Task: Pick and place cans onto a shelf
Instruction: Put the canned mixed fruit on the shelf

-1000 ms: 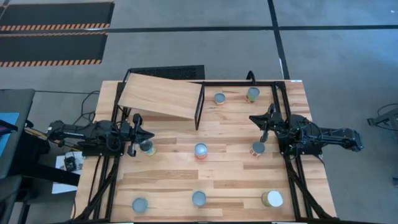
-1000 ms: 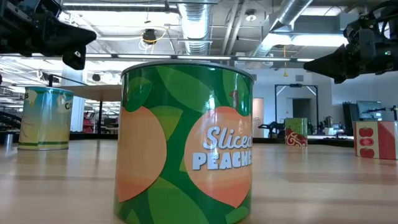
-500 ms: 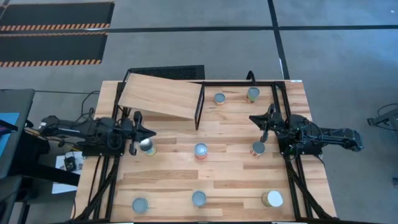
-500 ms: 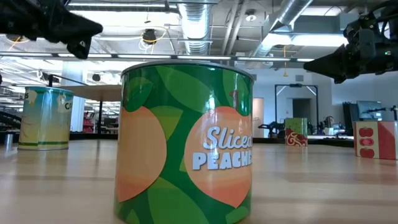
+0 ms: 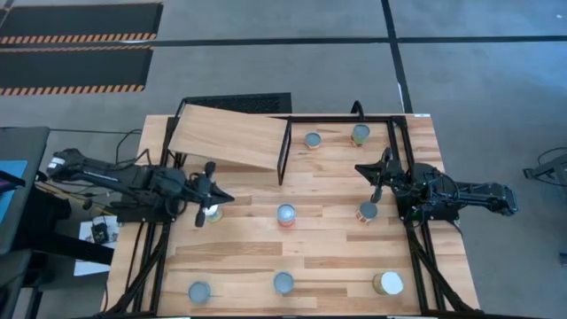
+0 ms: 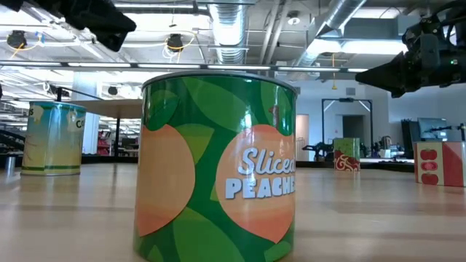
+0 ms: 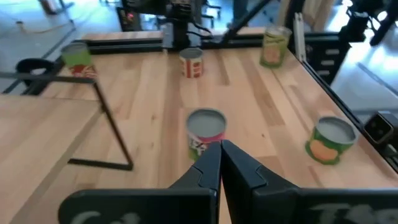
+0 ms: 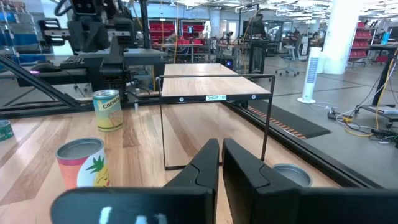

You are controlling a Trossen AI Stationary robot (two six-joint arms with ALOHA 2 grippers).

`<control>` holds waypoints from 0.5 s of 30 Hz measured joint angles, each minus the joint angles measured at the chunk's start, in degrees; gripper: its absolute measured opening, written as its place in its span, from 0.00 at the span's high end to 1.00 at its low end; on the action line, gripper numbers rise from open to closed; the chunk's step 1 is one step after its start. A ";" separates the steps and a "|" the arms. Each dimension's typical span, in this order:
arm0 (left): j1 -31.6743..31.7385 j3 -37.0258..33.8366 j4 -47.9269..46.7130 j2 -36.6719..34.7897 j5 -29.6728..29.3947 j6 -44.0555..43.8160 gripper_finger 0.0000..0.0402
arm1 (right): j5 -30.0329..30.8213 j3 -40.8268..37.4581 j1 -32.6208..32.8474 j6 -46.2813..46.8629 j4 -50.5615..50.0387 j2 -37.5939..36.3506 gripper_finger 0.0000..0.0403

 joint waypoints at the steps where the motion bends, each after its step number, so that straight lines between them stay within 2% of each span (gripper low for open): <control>1: -0.62 0.80 -0.05 1.54 0.00 0.03 1.00 | -0.01 0.01 -0.01 -0.01 -0.01 0.01 0.88; 15: -9.18 14.49 -0.04 22.17 -1.62 4.63 1.00 | 0.00 0.01 -0.01 0.01 -0.01 0.01 0.88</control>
